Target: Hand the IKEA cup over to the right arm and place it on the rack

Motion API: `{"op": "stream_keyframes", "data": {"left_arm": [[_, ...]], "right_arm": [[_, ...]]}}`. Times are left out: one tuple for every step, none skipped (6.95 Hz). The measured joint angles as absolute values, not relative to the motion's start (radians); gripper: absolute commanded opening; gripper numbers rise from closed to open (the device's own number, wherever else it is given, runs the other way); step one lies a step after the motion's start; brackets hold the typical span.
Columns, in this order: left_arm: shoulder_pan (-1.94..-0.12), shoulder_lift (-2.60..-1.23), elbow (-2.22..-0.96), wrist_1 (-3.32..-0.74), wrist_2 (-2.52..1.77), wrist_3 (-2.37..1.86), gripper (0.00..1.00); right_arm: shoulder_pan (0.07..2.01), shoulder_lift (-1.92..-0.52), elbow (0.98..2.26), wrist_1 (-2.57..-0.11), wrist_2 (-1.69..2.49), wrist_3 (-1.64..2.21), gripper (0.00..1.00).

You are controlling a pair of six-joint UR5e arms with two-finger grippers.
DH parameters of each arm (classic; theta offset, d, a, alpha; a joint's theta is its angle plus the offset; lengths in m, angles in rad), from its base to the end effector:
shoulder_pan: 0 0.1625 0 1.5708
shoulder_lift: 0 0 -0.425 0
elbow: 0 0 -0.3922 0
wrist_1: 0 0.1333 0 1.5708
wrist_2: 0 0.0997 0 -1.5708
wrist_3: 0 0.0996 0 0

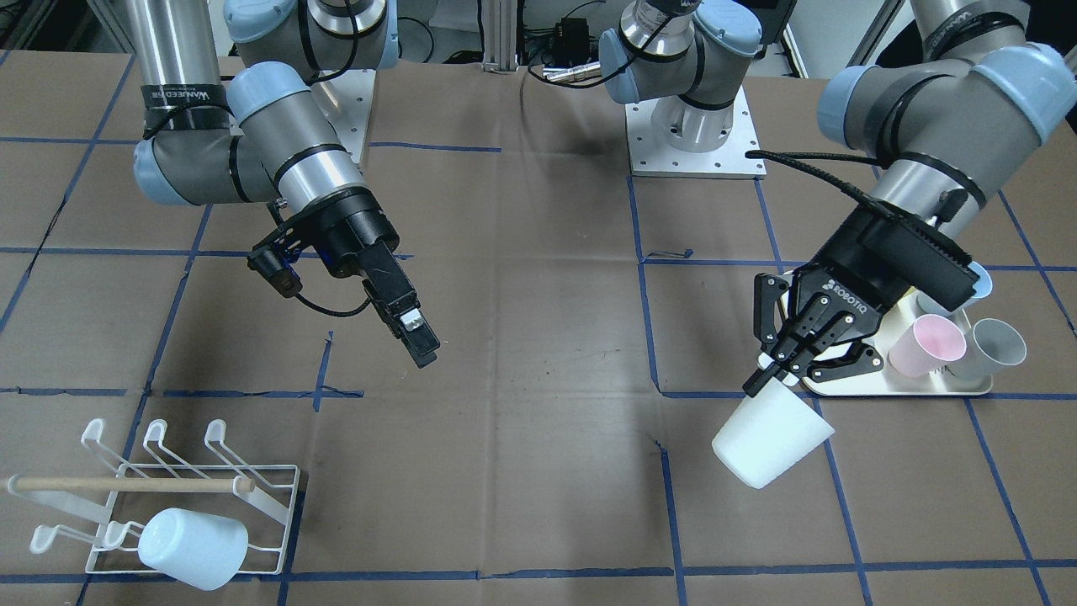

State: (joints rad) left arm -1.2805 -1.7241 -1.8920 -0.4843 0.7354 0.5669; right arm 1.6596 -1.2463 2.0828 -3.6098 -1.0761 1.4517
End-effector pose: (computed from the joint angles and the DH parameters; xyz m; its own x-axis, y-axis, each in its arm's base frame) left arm -0.0457 -0.5707 0.4059 -0.7709 0.6035 0.2035 0.2131 0.5455 -0.8106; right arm 0.2256 -0.4979 0.3356 -0.1312 0.2944 -0.9466 0.8276 0.5582 0.0589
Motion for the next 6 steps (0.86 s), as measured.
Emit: {"op": "stream_keyframes", "data": {"left_arm": [[-1.288, -1.754, -1.947, -0.345, 0.673, 0.586, 0.0], [-1.298, -1.807, -1.983, -0.201, 0.606, 0.596, 0.0], [-1.307, -1.893, -1.998, -0.037, 0.539, 0.598, 0.0], [-1.314, -1.984, -1.998, 0.111, 0.477, 0.582, 0.0], [-1.317, -2.051, -1.997, 0.247, 0.428, 0.522, 0.0], [-1.324, -2.078, -1.996, 0.349, 0.41, 0.42, 0.01]], "right_arm": [[1.66, -1.242, 2.083, -3.616, -1.073, 1.452, 0.99], [1.66, -1.238, 2.083, -3.627, -1.072, 1.453, 0.99], [1.66, -1.234, 2.084, -3.642, -1.071, 1.454, 0.99], [1.66, -1.232, 2.085, -3.652, -1.071, 1.456, 1.0], [1.66, -1.232, 2.086, -3.654, -1.072, 1.46, 0.99], [1.66, -1.233, 2.087, -3.652, -1.074, 1.462, 1.0]]}}
